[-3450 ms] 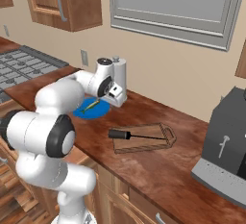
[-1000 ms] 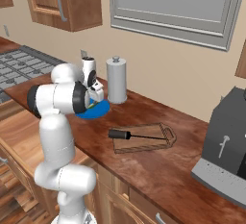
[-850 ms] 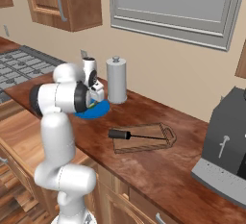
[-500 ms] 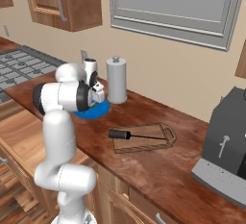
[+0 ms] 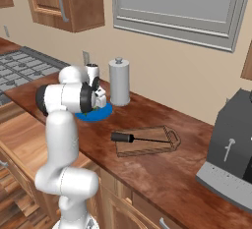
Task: Pick up the knife from the drawer and place it on the cutting board. Then place the meat from the plate to the cutting board.
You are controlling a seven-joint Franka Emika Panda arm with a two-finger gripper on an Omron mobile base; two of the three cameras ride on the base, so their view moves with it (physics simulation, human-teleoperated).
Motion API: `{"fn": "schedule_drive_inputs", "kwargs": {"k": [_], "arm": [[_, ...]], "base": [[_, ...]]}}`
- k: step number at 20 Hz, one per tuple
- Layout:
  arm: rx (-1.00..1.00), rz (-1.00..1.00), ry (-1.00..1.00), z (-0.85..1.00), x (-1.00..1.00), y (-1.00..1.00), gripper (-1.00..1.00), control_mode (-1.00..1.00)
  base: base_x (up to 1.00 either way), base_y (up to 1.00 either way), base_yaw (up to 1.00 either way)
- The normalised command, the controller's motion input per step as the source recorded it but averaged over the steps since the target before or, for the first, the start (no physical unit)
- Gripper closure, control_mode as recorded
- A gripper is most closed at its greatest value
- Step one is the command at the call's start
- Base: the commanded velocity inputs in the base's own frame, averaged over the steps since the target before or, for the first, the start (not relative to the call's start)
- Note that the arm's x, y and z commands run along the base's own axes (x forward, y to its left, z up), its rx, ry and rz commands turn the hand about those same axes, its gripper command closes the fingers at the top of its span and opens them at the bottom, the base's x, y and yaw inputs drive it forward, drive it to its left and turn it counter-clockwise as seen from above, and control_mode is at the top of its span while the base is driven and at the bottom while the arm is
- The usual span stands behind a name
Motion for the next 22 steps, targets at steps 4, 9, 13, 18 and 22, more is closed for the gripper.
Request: {"fn": "schedule_drive_inputs", "kwargs": {"k": [4,9,13,18,22], "arm": [[0.0,0.0,0.0,-0.18,0.17,0.1,-1.0,-1.0],[0.0,0.0,0.0,-0.18,0.16,0.05,-1.0,-1.0],[0.0,0.0,0.0,-0.2,0.16,0.03,-1.0,-1.0],[0.0,0.0,0.0,-0.22,0.16,0.02,-1.0,-1.0],[0.0,0.0,0.0,-0.19,0.07,0.0,1.0,-1.0]], "base": [[0.0,0.0,0.0],[0.0,0.0,0.0],[0.0,0.0,0.0],[0.0,0.0,0.0],[0.0,0.0,0.0]]}}
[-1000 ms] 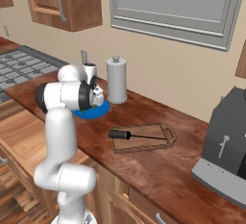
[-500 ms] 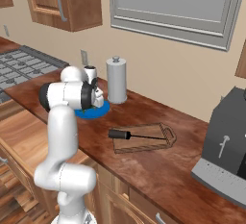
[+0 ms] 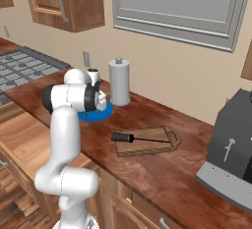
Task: Pick up the knife from the drawer and place it on the cutting board. Then place the meat from the plate to the cutting board.
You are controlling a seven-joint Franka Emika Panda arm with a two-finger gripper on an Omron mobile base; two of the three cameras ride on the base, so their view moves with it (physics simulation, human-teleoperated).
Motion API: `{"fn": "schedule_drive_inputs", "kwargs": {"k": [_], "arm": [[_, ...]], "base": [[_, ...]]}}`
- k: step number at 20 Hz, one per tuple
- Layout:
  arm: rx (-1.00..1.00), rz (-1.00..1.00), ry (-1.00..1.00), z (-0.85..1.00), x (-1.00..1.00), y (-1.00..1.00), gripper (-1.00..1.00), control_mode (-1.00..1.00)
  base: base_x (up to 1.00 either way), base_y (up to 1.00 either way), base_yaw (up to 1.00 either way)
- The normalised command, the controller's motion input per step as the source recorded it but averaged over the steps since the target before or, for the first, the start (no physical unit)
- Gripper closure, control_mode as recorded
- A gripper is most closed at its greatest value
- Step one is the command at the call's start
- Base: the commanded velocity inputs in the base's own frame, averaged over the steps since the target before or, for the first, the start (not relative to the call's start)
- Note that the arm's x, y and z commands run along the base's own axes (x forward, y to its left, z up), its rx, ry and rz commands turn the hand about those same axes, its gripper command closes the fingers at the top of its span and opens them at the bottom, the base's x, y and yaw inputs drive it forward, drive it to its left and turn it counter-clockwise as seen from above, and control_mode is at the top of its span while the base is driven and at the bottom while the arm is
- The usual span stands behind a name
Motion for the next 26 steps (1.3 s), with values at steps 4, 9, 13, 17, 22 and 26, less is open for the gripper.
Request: {"fn": "schedule_drive_inputs", "kwargs": {"k": [4,9,13,17,22,26], "arm": [[0.0,0.0,0.0,-0.14,0.0,0.0,1.0,-1.0],[0.0,0.0,0.0,-0.05,0.0,0.0,1.0,-1.0],[0.0,-0.01,-0.04,0.0,-0.11,0.0,1.0,-1.0],[0.0,-0.02,-0.11,0.06,-0.28,0.0,1.0,-1.0],[0.0,-0.05,-0.13,0.48,-0.25,0.0,1.0,-1.0],[0.0,-0.07,-0.07,0.71,-0.2,0.0,1.0,-1.0]], "base": [[0.0,0.0,0.0],[0.0,0.0,0.0],[0.0,0.0,0.0],[0.0,0.0,0.0],[0.0,0.0,0.0],[0.0,0.0,0.0]]}}
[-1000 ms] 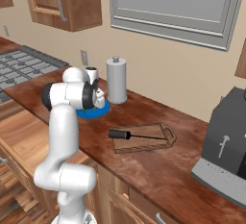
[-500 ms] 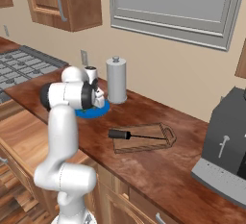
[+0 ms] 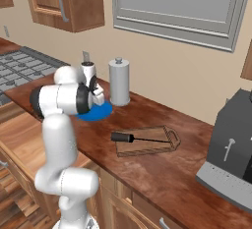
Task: Pick up the knife from the drawer and place it on the cutting board. Then place the meat from the plate to the cutting board.
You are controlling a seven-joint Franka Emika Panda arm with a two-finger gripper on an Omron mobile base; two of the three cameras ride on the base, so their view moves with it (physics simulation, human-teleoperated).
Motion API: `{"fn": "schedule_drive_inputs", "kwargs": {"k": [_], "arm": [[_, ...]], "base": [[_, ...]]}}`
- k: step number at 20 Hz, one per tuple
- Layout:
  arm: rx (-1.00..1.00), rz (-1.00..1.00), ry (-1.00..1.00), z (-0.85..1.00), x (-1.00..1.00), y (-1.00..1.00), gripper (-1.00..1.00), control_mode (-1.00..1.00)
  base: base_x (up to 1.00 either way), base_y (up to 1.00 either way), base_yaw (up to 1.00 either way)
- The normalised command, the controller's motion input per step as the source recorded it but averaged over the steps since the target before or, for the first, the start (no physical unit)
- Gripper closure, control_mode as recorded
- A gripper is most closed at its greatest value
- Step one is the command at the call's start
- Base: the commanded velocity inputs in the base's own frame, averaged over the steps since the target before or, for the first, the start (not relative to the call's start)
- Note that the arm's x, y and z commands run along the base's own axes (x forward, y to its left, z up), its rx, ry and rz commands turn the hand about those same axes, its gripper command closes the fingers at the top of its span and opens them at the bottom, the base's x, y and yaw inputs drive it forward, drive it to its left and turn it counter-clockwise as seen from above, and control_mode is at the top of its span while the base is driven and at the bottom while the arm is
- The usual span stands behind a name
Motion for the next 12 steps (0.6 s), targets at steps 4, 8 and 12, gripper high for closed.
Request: {"fn": "schedule_drive_inputs", "kwargs": {"k": [4,8,12], "arm": [[-0.01,-0.07,0.0,0.62,-0.22,-0.18,1.0,-1.0],[0.0,-0.16,0.04,0.33,-0.48,-0.6,1.0,-1.0],[0.0,-0.26,0.04,0.22,-0.7,-0.66,1.0,-1.0]], "base": [[0.0,0.0,0.0],[0.0,0.0,0.0],[0.0,0.0,0.0]]}}
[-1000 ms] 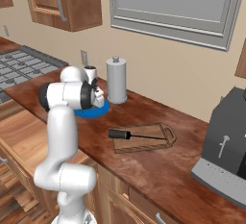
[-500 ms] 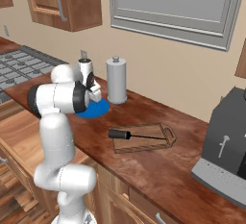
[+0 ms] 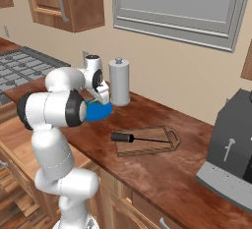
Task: Pick up the knife from the drawer and place it on the cutting board. Then place the meat from the plate to the cutting board.
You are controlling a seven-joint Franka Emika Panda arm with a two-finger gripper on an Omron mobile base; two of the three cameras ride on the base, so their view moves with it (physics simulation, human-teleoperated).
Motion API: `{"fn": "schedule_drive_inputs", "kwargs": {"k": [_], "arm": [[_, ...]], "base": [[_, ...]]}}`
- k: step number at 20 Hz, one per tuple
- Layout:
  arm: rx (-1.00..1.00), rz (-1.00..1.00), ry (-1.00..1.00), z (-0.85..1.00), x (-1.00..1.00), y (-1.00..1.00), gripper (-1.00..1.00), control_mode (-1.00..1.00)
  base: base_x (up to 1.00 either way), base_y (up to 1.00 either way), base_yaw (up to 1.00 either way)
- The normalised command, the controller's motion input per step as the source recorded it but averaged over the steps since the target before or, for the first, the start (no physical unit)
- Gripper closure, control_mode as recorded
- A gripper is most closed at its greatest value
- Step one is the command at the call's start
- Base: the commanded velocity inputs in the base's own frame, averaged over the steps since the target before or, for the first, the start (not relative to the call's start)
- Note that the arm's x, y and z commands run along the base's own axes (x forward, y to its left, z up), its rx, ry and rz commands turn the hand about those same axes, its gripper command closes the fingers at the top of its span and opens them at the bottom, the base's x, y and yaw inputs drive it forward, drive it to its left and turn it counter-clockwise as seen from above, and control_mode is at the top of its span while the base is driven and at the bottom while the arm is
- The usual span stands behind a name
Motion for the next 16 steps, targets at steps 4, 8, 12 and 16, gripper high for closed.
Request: {"fn": "schedule_drive_inputs", "kwargs": {"k": [4,8,12,16], "arm": [[0.0,-0.31,0.08,0.21,-0.79,-0.72,1.0,-1.0],[0.0,-0.35,0.15,0.08,-0.67,-0.72,1.0,-1.0],[0.0,-0.3,0.08,0.0,-0.29,-0.67,1.0,-1.0],[0.0,-0.23,0.04,0.0,-0.03,-0.6,1.0,-1.0]], "base": [[0.0,0.0,0.0],[0.0,0.0,0.0],[0.0,0.0,0.0],[0.0,0.0,0.0]]}}
